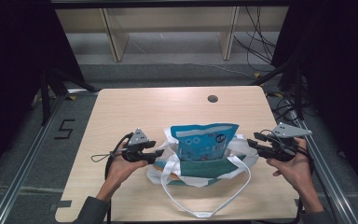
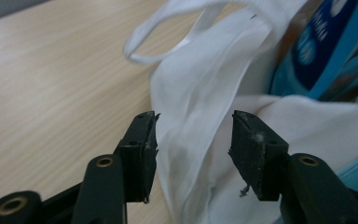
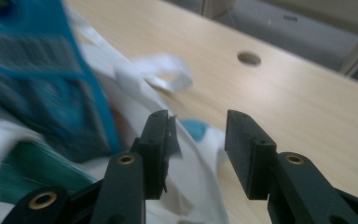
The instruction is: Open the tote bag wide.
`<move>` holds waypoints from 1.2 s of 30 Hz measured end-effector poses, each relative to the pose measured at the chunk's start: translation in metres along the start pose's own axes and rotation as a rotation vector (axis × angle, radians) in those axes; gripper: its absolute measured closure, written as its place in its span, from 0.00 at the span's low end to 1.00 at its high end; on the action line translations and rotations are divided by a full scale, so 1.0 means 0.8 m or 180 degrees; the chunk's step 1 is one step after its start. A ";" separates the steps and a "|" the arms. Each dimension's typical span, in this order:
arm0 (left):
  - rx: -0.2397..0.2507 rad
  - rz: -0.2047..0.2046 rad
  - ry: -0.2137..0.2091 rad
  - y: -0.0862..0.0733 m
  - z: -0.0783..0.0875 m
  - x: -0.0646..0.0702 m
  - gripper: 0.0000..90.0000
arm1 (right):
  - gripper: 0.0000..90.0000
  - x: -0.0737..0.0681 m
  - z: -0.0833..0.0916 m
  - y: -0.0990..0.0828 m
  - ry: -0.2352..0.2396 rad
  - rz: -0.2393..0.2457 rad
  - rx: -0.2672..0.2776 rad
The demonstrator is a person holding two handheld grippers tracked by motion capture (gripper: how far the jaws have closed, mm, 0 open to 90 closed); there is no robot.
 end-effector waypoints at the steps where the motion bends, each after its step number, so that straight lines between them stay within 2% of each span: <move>1: 0.0000 0.0000 0.0000 0.000 0.000 0.000 0.56 | 0.67 0.000 0.000 0.000 0.0000 0.0000 0.0000; 2: 0.0034 0.0002 0.0019 0.006 -0.001 0.003 0.56 | 0.67 -0.008 0.010 0.007 0.0017 0.0003 0.0085; 3: 0.0004 -0.0054 0.0076 0.009 -0.002 0.004 0.55 | 0.67 -0.014 0.018 0.012 0.0033 0.0024 0.0162; 4: -0.0013 -0.0078 0.0075 0.013 -0.005 0.005 0.54 | 0.66 -0.025 0.025 0.016 0.0176 0.0026 0.0181; 5: -0.0030 -0.0077 0.0067 0.017 -0.007 0.006 0.54 | 0.66 -0.047 0.029 0.022 0.0372 0.0137 0.0221; 6: -0.0033 -0.0058 0.0065 0.024 -0.014 0.007 0.54 | 0.65 -0.059 0.028 0.023 0.0442 0.0185 0.0191; 8: -0.0051 -0.0100 0.0086 0.029 -0.019 0.004 0.53 | 0.63 -0.077 0.024 0.026 0.0615 0.0378 0.0108; 9: -0.0052 -0.0049 0.0078 0.031 -0.022 0.004 0.53 | 0.62 -0.085 0.020 0.028 0.0685 0.0367 0.0095; 10: -0.0078 -0.0058 0.0054 0.033 -0.025 0.003 0.53 | 0.61 -0.095 0.018 0.028 0.0782 0.0367 0.0051; 11: -0.0078 -0.0058 0.0054 0.033 -0.025 0.003 0.53 | 0.61 -0.095 0.018 0.028 0.0782 0.0367 0.0051; 13: -0.0081 -0.0042 0.0004 0.038 -0.030 0.002 0.53 | 0.57 -0.108 0.006 0.029 0.0883 0.0521 0.0037; 14: -0.0104 -0.0055 -0.0030 0.041 -0.033 0.001 0.55 | 0.55 -0.118 -0.005 0.028 0.0966 0.0550 -0.0065; 16: -0.0144 -0.0069 -0.0040 0.042 -0.035 0.000 0.58 | 0.54 -0.125 -0.018 0.026 0.0980 0.0596 -0.0170; 17: -0.0157 -0.0118 -0.0052 0.044 -0.036 -0.002 0.61 | 0.54 -0.130 -0.025 0.025 0.1035 0.0678 -0.0203; 18: -0.0157 -0.0118 -0.0052 0.044 -0.036 -0.002 0.66 | 0.59 -0.133 -0.029 0.023 0.1054 0.0735 -0.0256; 19: -0.0141 -0.0121 -0.0069 0.046 -0.037 -0.003 0.66 | 0.59 -0.133 -0.029 0.023 0.1054 0.0735 -0.0256; 20: -0.0143 -0.0134 -0.0044 0.046 -0.038 -0.006 0.72 | 0.67 -0.136 -0.032 0.019 0.1050 0.0784 -0.0351; 21: -0.0151 -0.0148 -0.0029 0.047 -0.039 -0.008 0.79 | 0.74 -0.144 -0.033 0.012 0.1206 0.0929 -0.0443; 22: -0.0119 -0.0096 0.0039 0.049 -0.045 -0.012 0.82 | 0.88 -0.149 -0.032 0.007 0.1252 0.1037 -0.0503; 23: -0.0119 -0.0096 0.0039 0.049 -0.045 -0.012 0.86 | 0.88 -0.149 -0.032 0.007 0.1252 0.1037 -0.0503; 24: -0.0137 -0.0119 0.0067 0.049 -0.048 -0.015 0.89 | 0.96 -0.157 -0.032 -0.004 0.1337 0.1114 -0.0602; 25: -0.0142 -0.0072 0.0088 0.049 -0.051 -0.018 0.89 | 0.96 -0.157 -0.032 -0.004 0.1337 0.1114 -0.0602; 26: -0.0165 -0.0074 0.0089 0.048 -0.053 -0.023 0.91 | 0.97 -0.160 -0.035 -0.009 0.1352 0.1172 -0.0656; 27: -0.0160 -0.0038 0.0090 0.048 -0.056 -0.027 0.93 | 0.98 -0.164 -0.039 -0.016 0.1333 0.1147 -0.0734; 28: -0.0173 0.0004 0.0110 0.047 -0.063 -0.036 0.93 | 0.98 -0.170 -0.053 -0.029 0.1301 0.1236 -0.0892; 31: -0.0279 0.0064 0.0145 0.042 -0.075 -0.051 0.94 | 0.98 -0.176 -0.077 -0.045 0.1273 0.1266 -0.1104; 34: -0.0339 0.0237 0.0062 0.036 -0.094 -0.061 0.94 | 0.98 -0.177 -0.100 -0.058 0.1264 0.1285 -0.1267; 36: -0.0409 0.0272 0.0083 0.033 -0.107 -0.064 0.93 | 0.98 -0.178 -0.113 -0.063 0.1215 0.1271 -0.1309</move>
Point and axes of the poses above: each handheld gripper's, and its own axes: z roughly backward along the jaws, y roughly out of its top, x roughly to its right, the point moved 6 cm from there along -z, roughly forward along the jaws, and after that the axes turned 15 degrees about -x, right-handed, at the moved point
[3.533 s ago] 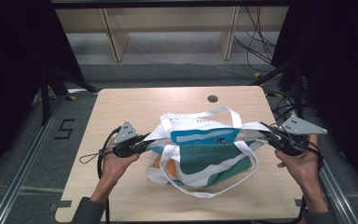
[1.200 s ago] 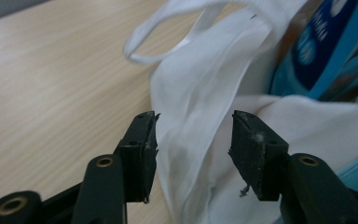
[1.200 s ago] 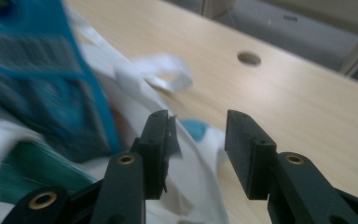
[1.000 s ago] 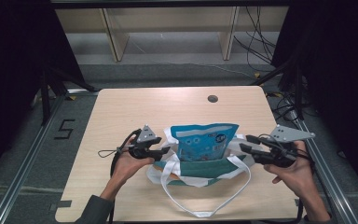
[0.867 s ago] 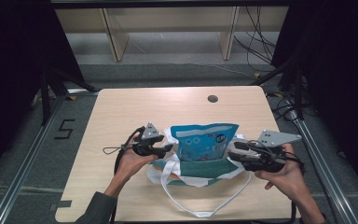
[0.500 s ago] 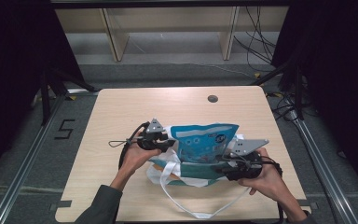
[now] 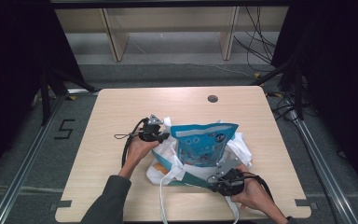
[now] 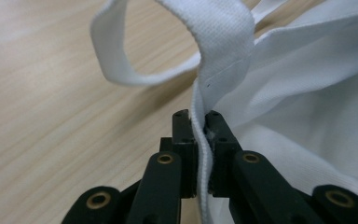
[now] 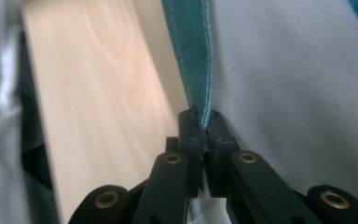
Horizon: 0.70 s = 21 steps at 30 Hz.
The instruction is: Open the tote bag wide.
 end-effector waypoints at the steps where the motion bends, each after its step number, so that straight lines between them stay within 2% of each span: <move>1: -0.0048 -0.0030 0.0043 0.000 -0.007 -0.002 0.93 | 0.98 0.001 -0.005 0.000 -0.0019 -0.0005 -0.0020; 3: -0.0101 -0.0016 0.0071 0.000 -0.015 -0.004 0.93 | 0.98 0.002 -0.006 0.001 -0.0023 -0.0022 -0.0038; 5: -0.0195 0.0086 0.0072 -0.001 -0.028 -0.006 0.92 | 0.98 0.002 -0.010 0.006 -0.0053 -0.0051 -0.0001; 6: -0.0165 0.0139 0.0087 0.001 -0.030 -0.007 0.91 | 0.98 0.002 -0.010 0.008 -0.0057 -0.0079 -0.0042; 7: -0.0157 0.0151 0.0129 0.003 -0.031 -0.008 0.89 | 0.98 0.004 -0.013 0.012 -0.0079 -0.0133 -0.0044; 8: -0.0175 0.0124 0.0231 0.004 -0.028 -0.012 0.86 | 0.98 0.008 -0.014 0.015 -0.0108 -0.0087 0.0006; 9: -0.0175 0.0124 0.0231 0.004 -0.028 -0.012 0.82 | 0.98 0.008 -0.014 0.015 -0.0108 -0.0087 0.0006; 10: -0.0183 0.0130 0.0256 0.004 -0.023 -0.014 0.76 | 0.98 0.009 -0.015 0.017 -0.0121 -0.0202 0.0017; 11: -0.0166 0.0195 0.0205 0.001 -0.010 -0.016 0.72 | 0.97 0.011 -0.015 0.017 -0.0092 -0.0209 -0.0005; 12: -0.0134 0.0205 0.0186 -0.001 0.000 -0.016 0.68 | 0.97 0.012 -0.015 0.018 -0.0088 -0.0210 0.0029; 13: -0.0134 0.0205 0.0186 -0.001 0.000 -0.016 0.63 | 0.97 0.012 -0.015 0.018 -0.0088 -0.0210 0.0029; 15: -0.0043 0.0195 0.0166 -0.003 0.020 -0.014 0.62 | 0.96 0.012 -0.014 0.018 -0.0092 -0.0182 0.0023; 16: 0.0025 0.0167 0.0183 -0.004 0.029 -0.010 0.61 | 0.90 0.012 -0.014 0.020 -0.0044 -0.0180 0.0069; 17: 0.0056 0.0130 0.0213 -0.005 0.038 -0.006 0.61 | 0.90 0.012 -0.014 0.020 -0.0044 -0.0180 0.0069; 18: 0.0173 0.0140 0.0187 -0.006 0.053 0.006 0.57 | 0.78 0.007 -0.010 0.020 0.0062 -0.0235 0.0070; 19: 0.0229 0.0180 0.0179 -0.006 0.060 0.011 0.56 | 0.74 0.003 -0.006 0.020 0.0104 -0.0282 0.0053; 21: 0.0298 0.0214 0.0157 -0.006 0.075 0.015 0.50 | 0.70 -0.004 0.005 0.023 0.0040 -0.0207 0.0187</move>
Point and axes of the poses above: each handheld gripper's, and its own axes: z roughly backward along the jaws, y roughly out of its top, x roughly to its right, the point moved 6 cm from there along -z, roughly forward along the jaws, and after that the axes turned 15 degrees about -x, right-handed, at the moved point
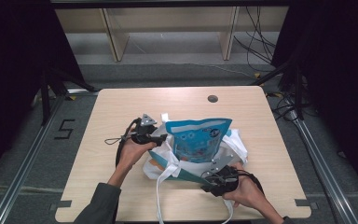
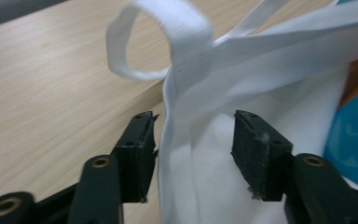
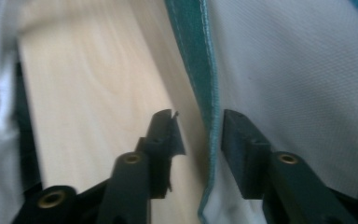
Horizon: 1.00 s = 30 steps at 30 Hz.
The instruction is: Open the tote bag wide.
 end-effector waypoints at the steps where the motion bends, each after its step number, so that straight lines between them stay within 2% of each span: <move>1: 0.0057 0.0111 -0.0093 0.001 0.008 0.001 0.45 | 0.68 -0.003 0.009 0.000 0.0009 0.0046 0.0024; 2: 0.0098 0.0216 -0.0245 0.000 0.015 0.004 0.44 | 0.67 -0.006 0.017 0.001 0.0029 0.0042 0.0109; 3: 0.0134 0.0224 -0.0256 -0.001 0.023 0.006 0.44 | 0.65 -0.007 0.027 0.003 0.0001 0.0025 0.0201; 4: 0.0149 0.0146 -0.0194 -0.003 0.030 0.009 0.45 | 0.64 -0.005 0.037 0.005 -0.0060 0.0017 0.0267; 5: 0.0140 0.0078 -0.0156 -0.006 0.036 0.015 0.47 | 0.63 -0.006 0.047 0.005 -0.0023 0.0007 0.0369; 6: 0.0170 0.0072 -0.0211 -0.009 0.041 0.023 0.47 | 0.62 -0.003 0.058 0.007 -0.0036 0.0027 0.0462; 7: 0.0163 0.0030 -0.0237 -0.014 0.046 0.032 0.47 | 0.61 0.000 0.069 0.008 -0.0066 -0.0034 0.0562; 8: 0.0149 -0.0028 -0.0336 -0.019 0.051 0.043 0.47 | 0.61 0.005 0.078 0.010 -0.0133 -0.0097 0.0670; 9: 0.0149 -0.0028 -0.0336 -0.019 0.051 0.043 0.47 | 0.61 0.005 0.078 0.010 -0.0133 -0.0097 0.0670; 10: 0.0186 -0.0061 -0.0367 -0.023 0.053 0.054 0.47 | 0.61 0.021 0.096 0.008 -0.0336 -0.0169 0.0770; 11: 0.0180 -0.0133 -0.0396 -0.028 0.055 0.064 0.47 | 0.60 0.028 0.103 0.007 -0.0397 -0.0190 0.0819; 12: 0.0213 -0.0133 -0.0448 -0.032 0.055 0.075 0.47 | 0.60 0.028 0.103 0.007 -0.0397 -0.0190 0.0819; 14: 0.0231 -0.0145 -0.0550 -0.038 0.054 0.090 0.46 | 0.60 0.046 0.115 0.001 -0.0527 -0.0403 0.0929; 15: 0.0166 -0.0228 -0.0573 -0.044 0.050 0.103 0.45 | 0.59 0.069 0.122 -0.008 -0.0737 -0.0535 0.0902; 16: 0.0166 -0.0228 -0.0573 -0.044 0.050 0.103 0.45 | 0.59 0.069 0.122 -0.008 -0.0737 -0.0535 0.0902; 17: 0.0120 -0.0337 -0.0520 -0.047 0.044 0.111 0.45 | 0.58 0.088 0.122 -0.015 -0.0837 -0.0704 0.0884; 18: 0.0120 -0.0337 -0.0520 -0.047 0.044 0.111 0.44 | 0.58 0.096 0.120 -0.018 -0.0873 -0.0714 0.0846; 19: 0.0070 -0.0329 -0.0557 -0.047 0.037 0.118 0.43 | 0.59 0.103 0.119 -0.019 -0.0902 -0.0712 0.0845; 20: 0.0070 -0.0329 -0.0557 -0.047 0.037 0.118 0.43 | 0.59 0.103 0.119 -0.019 -0.0902 -0.0712 0.0845; 21: 0.0068 -0.0328 -0.0547 -0.047 0.034 0.121 0.43 | 0.59 0.108 0.116 -0.018 -0.0926 -0.0774 0.0852; 22: -0.0016 -0.0345 -0.0490 -0.050 0.027 0.126 0.40 | 0.61 0.119 0.107 -0.017 -0.0952 -0.0766 0.0762; 23: -0.0061 -0.0374 -0.0418 -0.052 0.024 0.128 0.39 | 0.64 0.119 0.102 -0.015 -0.0881 -0.0819 0.0722; 24: -0.0061 -0.0374 -0.0418 -0.052 0.024 0.128 0.37 | 0.64 0.119 0.102 -0.015 -0.0881 -0.0819 0.0722; 26: -0.0139 -0.0455 -0.0272 -0.056 0.020 0.129 0.36 | 0.71 0.129 0.093 -0.010 -0.0906 -0.0672 0.0671; 28: -0.0160 -0.0456 -0.0188 -0.059 0.017 0.129 0.36 | 0.77 0.131 0.085 -0.006 -0.0896 -0.0672 0.0599; 29: -0.0184 -0.0475 -0.0152 -0.063 0.013 0.129 0.36 | 0.80 0.135 0.083 -0.004 -0.0921 -0.0624 0.0598; 30: -0.0216 -0.0506 -0.0126 -0.065 0.011 0.129 0.34 | 0.84 0.140 0.084 -0.002 -0.0931 -0.0662 0.0621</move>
Point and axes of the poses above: each handheld gripper's, and its own axes: z roughly backward along the jaws, y roughly out of its top, x roughly to its right, the point moved 6 cm from there along -z, roughly forward along the jaws, and after that the axes turned 15 degrees about -x, right-handed, at the moved point
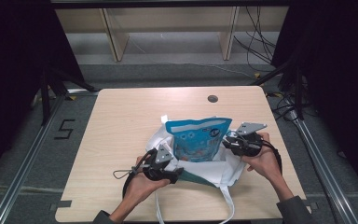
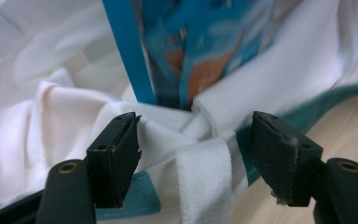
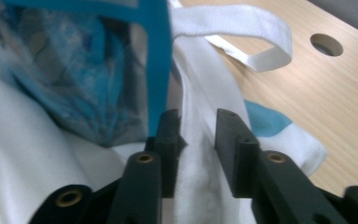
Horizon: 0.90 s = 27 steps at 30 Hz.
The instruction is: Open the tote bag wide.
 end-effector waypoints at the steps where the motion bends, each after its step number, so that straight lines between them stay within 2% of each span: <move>1: -0.0061 -0.0055 0.0046 -0.006 -0.005 0.003 0.33 | 0.86 0.003 0.000 0.001 -0.0036 0.0006 0.0018; 3: -0.0075 -0.0080 0.0066 -0.008 -0.007 0.003 0.34 | 0.89 0.003 -0.001 0.004 0.0012 -0.0029 0.0050; 4: -0.0049 -0.0062 0.0058 -0.007 -0.007 0.004 0.35 | 0.89 0.006 -0.001 0.005 -0.0035 0.0028 0.0046; 5: -0.0068 -0.0076 0.0081 -0.006 -0.007 0.005 0.35 | 0.90 0.004 -0.002 0.004 0.0003 -0.0041 0.0008; 6: -0.0068 -0.0076 0.0081 -0.006 -0.007 0.005 0.36 | 0.90 0.004 -0.002 0.004 0.0003 -0.0041 0.0008; 7: -0.0055 -0.0095 0.0102 -0.005 -0.007 0.007 0.36 | 0.90 0.007 -0.004 0.006 -0.0055 0.0029 0.0045; 8: -0.0063 -0.0130 0.0081 -0.005 -0.007 0.009 0.38 | 0.90 0.006 -0.005 0.006 -0.0039 0.0027 0.0017; 10: -0.0111 -0.0170 0.0104 -0.008 -0.009 0.009 0.51 | 0.91 0.004 -0.008 0.007 -0.0053 0.0039 0.0010; 11: -0.0128 -0.0197 0.0089 -0.011 -0.010 0.009 0.51 | 0.91 0.004 -0.008 0.007 -0.0053 0.0039 0.0010; 12: -0.0163 -0.0267 0.0106 -0.015 -0.011 0.011 0.59 | 0.91 0.004 -0.009 0.007 -0.0028 0.0041 -0.0003; 13: -0.0232 -0.0364 0.0132 -0.021 -0.013 0.011 0.71 | 0.94 0.005 -0.007 0.007 -0.0077 0.0047 0.0010; 14: -0.0243 -0.0398 0.0137 -0.025 -0.016 0.011 0.71 | 0.94 0.005 -0.007 0.007 -0.0077 0.0047 0.0010; 16: -0.0254 -0.0430 0.0121 -0.032 -0.022 0.009 0.81 | 0.97 0.005 -0.007 0.006 -0.0080 0.0045 -0.0025; 17: -0.0294 -0.0449 0.0056 -0.040 -0.025 0.009 0.84 | 0.98 0.008 -0.008 0.005 -0.0149 0.0039 -0.0057; 18: -0.0294 -0.0449 0.0056 -0.040 -0.025 0.009 0.85 | 0.98 0.008 -0.008 0.005 -0.0149 0.0039 -0.0057; 19: -0.0351 -0.0508 0.0002 -0.052 -0.028 0.008 0.87 | 0.98 0.016 -0.009 0.009 -0.0287 0.0015 0.0001; 21: -0.0334 -0.0458 -0.0047 -0.058 -0.030 0.008 0.88 | 0.98 0.030 -0.009 0.015 -0.0365 -0.0054 0.0061; 22: -0.0334 -0.0458 -0.0047 -0.058 -0.030 0.008 0.89 | 0.98 0.030 -0.009 0.015 -0.0365 -0.0054 0.0061; 23: -0.0359 -0.0453 -0.0055 -0.057 -0.029 0.008 0.90 | 0.98 0.046 -0.013 0.021 -0.0446 -0.0217 0.0137; 24: -0.0383 -0.0511 -0.0064 -0.056 -0.030 0.010 0.90 | 0.98 0.053 -0.017 0.023 -0.0465 -0.0292 0.0178; 25: -0.0376 -0.0516 -0.0045 -0.056 -0.031 0.011 0.90 | 0.98 0.058 -0.022 0.023 -0.0459 -0.0356 0.0165; 26: -0.0376 -0.0516 -0.0045 -0.056 -0.031 0.011 0.90 | 0.98 0.058 -0.022 0.023 -0.0459 -0.0356 0.0165; 27: -0.0369 -0.0496 -0.0068 -0.057 -0.030 0.011 0.90 | 0.98 0.068 -0.033 0.019 -0.0469 -0.0479 0.0069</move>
Point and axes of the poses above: each handheld gripper's, and its own axes: z roughly backward along the jaws, y roughly out of its top, x roughly to its right, the point moved 6 cm from there along -z, roughly forward along the jaws, and after that the axes turned 15 degrees about -x, right-handed, at the moved point
